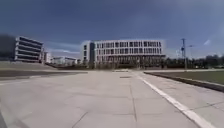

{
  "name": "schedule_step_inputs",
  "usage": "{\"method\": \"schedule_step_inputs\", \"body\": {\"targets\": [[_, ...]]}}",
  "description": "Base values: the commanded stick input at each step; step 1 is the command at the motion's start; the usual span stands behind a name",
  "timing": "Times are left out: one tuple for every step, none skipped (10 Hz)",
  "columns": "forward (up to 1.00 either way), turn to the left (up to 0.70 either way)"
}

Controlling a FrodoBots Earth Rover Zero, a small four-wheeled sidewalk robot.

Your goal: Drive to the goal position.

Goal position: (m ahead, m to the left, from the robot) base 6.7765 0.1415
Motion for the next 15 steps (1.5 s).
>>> {"method": "schedule_step_inputs", "body": {"targets": [[0.7, -0.01], [0.7, -0.01], [0.7, -0.01], [0.7, -0.01], [0.7, -0.01], [0.7, -0.01], [0.7, -0.01], [0.7, -0.01], [0.7, -0.01], [0.7, -0.01], [0.7, -0.01], [0.7, -0.01], [0.7, -0.01], [0.7, -0.01], [0.7, -0.01]]}}
